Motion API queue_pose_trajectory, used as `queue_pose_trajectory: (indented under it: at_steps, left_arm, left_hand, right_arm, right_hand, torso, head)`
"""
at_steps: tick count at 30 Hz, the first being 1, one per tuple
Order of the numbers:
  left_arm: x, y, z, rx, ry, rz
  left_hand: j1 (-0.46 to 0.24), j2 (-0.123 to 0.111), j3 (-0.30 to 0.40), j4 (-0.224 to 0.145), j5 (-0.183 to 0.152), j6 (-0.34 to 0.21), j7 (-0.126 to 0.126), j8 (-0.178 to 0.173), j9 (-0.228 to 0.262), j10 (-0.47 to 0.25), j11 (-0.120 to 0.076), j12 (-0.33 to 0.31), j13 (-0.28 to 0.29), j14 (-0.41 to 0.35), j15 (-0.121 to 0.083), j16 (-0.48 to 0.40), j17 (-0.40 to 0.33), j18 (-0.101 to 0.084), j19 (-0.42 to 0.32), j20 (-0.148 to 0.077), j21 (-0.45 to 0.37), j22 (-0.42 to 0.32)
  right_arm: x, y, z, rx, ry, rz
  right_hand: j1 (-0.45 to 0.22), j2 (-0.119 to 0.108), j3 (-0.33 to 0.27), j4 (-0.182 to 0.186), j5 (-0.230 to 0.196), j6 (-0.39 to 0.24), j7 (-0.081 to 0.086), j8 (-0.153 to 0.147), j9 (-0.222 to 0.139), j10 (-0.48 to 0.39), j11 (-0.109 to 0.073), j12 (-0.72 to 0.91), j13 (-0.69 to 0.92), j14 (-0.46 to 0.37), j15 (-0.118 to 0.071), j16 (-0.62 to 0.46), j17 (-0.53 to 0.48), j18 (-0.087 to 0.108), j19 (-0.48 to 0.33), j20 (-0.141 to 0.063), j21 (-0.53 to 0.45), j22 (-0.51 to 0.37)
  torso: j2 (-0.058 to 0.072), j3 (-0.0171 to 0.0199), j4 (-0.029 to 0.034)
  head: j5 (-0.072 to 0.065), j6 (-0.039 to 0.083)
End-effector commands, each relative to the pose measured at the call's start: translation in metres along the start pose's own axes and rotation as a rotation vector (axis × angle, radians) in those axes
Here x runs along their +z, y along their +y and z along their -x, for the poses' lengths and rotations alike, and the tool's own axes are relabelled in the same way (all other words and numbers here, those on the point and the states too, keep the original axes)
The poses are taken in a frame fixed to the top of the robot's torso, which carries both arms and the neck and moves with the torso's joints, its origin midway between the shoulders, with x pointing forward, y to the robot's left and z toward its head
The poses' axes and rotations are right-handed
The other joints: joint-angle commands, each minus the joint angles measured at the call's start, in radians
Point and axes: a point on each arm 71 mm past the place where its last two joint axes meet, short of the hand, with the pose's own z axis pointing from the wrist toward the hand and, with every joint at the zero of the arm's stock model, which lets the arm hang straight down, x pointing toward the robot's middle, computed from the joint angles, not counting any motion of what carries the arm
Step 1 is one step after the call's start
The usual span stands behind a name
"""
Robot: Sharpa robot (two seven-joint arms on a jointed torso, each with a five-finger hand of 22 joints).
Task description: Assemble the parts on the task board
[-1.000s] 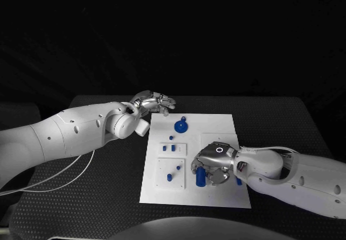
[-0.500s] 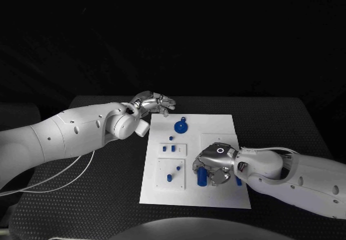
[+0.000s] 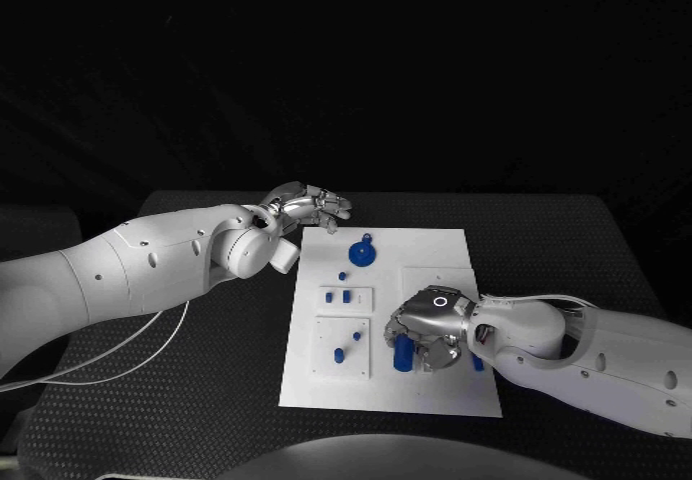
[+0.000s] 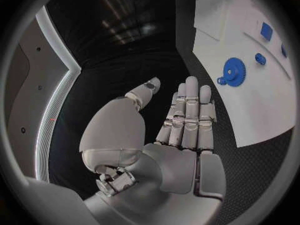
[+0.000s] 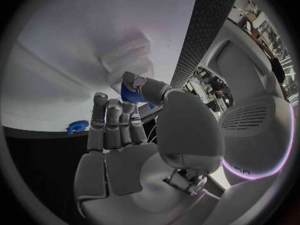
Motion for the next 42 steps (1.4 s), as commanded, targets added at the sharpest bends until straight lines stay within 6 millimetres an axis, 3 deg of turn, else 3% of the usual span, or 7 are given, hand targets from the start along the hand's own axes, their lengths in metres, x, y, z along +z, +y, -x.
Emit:
queue_pose_trajectory:
  at_steps: [1,12,20,34,36,38,42]
  left_arm:
    - [0.000,-0.001,-0.002,0.000,0.019,-0.006]
    - [0.000,-0.001,-0.002,0.001,0.019,-0.004]
    - [0.000,-0.001,-0.001,0.002,0.018,-0.003]
    - [0.000,0.000,-0.001,0.005,0.017,-0.002]
    - [-0.001,-0.001,-0.001,0.005,0.017,-0.003]
    - [0.000,-0.001,-0.001,0.005,0.018,-0.003]
    - [-0.001,0.000,-0.001,0.006,0.018,-0.003]
  left_hand:
    - [0.000,-0.003,-0.002,0.006,0.001,-0.006,-0.001,-0.002,-0.001,-0.004,0.002,0.000,-0.001,0.002,0.006,-0.003,0.001,0.019,0.007,0.000,-0.007,0.002]
    - [0.001,-0.003,-0.002,0.006,0.001,-0.006,-0.001,-0.002,-0.001,-0.005,0.002,0.000,-0.001,0.002,0.006,-0.003,0.002,0.019,0.007,0.000,-0.007,0.002]
    - [0.002,-0.003,-0.002,0.005,0.000,-0.006,-0.001,-0.002,-0.001,-0.005,0.002,0.000,-0.001,0.002,0.006,-0.004,0.002,0.019,0.007,0.000,-0.008,0.002]
    - [0.002,-0.003,-0.002,0.005,0.000,-0.007,-0.001,-0.001,-0.001,-0.005,0.002,0.000,-0.002,0.003,0.006,-0.004,0.003,0.019,0.007,0.000,-0.008,0.003]
    - [0.002,-0.003,-0.002,0.005,0.000,-0.007,-0.001,-0.001,-0.001,-0.005,0.002,0.000,-0.002,0.003,0.006,-0.004,0.003,0.019,0.007,0.000,-0.008,0.003]
    - [0.002,-0.003,-0.002,0.005,0.000,-0.007,-0.001,-0.001,-0.001,-0.005,0.002,0.000,-0.002,0.003,0.006,-0.004,0.003,0.019,0.007,0.000,-0.008,0.003]
    - [0.003,-0.003,-0.001,0.005,0.000,-0.007,-0.001,-0.001,-0.001,-0.005,0.002,0.000,-0.002,0.003,0.006,-0.004,0.003,0.020,0.007,0.000,-0.008,0.003]
  right_arm:
    - [-0.001,-0.004,-0.004,-0.017,0.031,-0.026]
    - [-0.003,-0.005,-0.003,-0.026,0.014,-0.036]
    - [-0.007,-0.005,-0.002,-0.006,-0.012,-0.043]
    - [-0.035,-0.021,0.022,0.241,-0.192,-0.123]
    - [-0.037,-0.023,0.022,0.267,-0.197,-0.145]
    - [-0.037,-0.025,0.022,0.308,-0.199,-0.170]
    - [-0.039,-0.028,0.021,0.348,-0.201,-0.210]
  right_hand:
    - [0.013,-0.007,0.007,-0.001,-0.002,-0.007,-0.007,-0.009,-0.003,-0.010,0.001,0.006,-0.002,-0.009,0.002,0.005,-0.003,-0.001,-0.009,0.001,-0.006,0.016]
    - [0.048,-0.032,0.044,0.008,-0.002,-0.080,-0.051,-0.035,-0.018,-0.020,0.006,0.015,-0.014,-0.020,0.007,0.013,-0.013,-0.001,-0.014,0.009,-0.007,0.015]
    - [0.049,-0.040,0.050,0.013,-0.002,-0.101,-0.053,-0.040,-0.020,-0.021,0.007,0.019,-0.018,-0.021,0.008,0.017,-0.016,-0.001,-0.013,0.010,-0.005,0.015]
    - [0.004,-0.048,0.036,0.026,-0.001,-0.109,0.002,-0.028,-0.017,0.004,0.001,0.040,-0.027,0.003,0.001,0.036,-0.025,-0.001,0.016,0.002,0.012,0.016]
    - [-0.111,-0.052,-0.046,0.055,-0.008,-0.109,0.028,-0.027,-0.016,0.010,0.004,0.046,-0.025,0.007,0.002,0.042,-0.023,-0.015,0.020,0.012,0.022,0.021]
    - [-0.148,-0.053,-0.096,0.044,0.002,-0.106,0.053,-0.024,-0.015,0.016,0.003,0.052,-0.024,0.013,0.001,0.047,-0.022,-0.012,0.024,0.008,0.029,0.023]
    - [-0.223,-0.045,-0.234,0.006,-0.002,-0.071,0.088,0.002,0.001,0.037,0.032,0.063,-0.028,0.031,0.012,0.051,-0.029,-0.001,0.041,-0.013,0.037,0.014]
  torso:
    - [0.000,0.0000,0.0000]
    - [0.000,0.0009,-0.0009]
    - [0.000,0.0011,-0.0008]
    - [0.000,0.0007,-0.0011]
    - [0.000,0.0001,-0.0004]
    - [0.000,0.0001,-0.0003]
    - [0.000,0.0001,0.0004]
  head:
    - [0.000,-0.001]
    - [0.000,0.001]
    - [0.000,0.003]
    - [-0.004,0.010]
    - [-0.006,0.011]
    - [-0.007,0.013]
    - [-0.007,0.014]
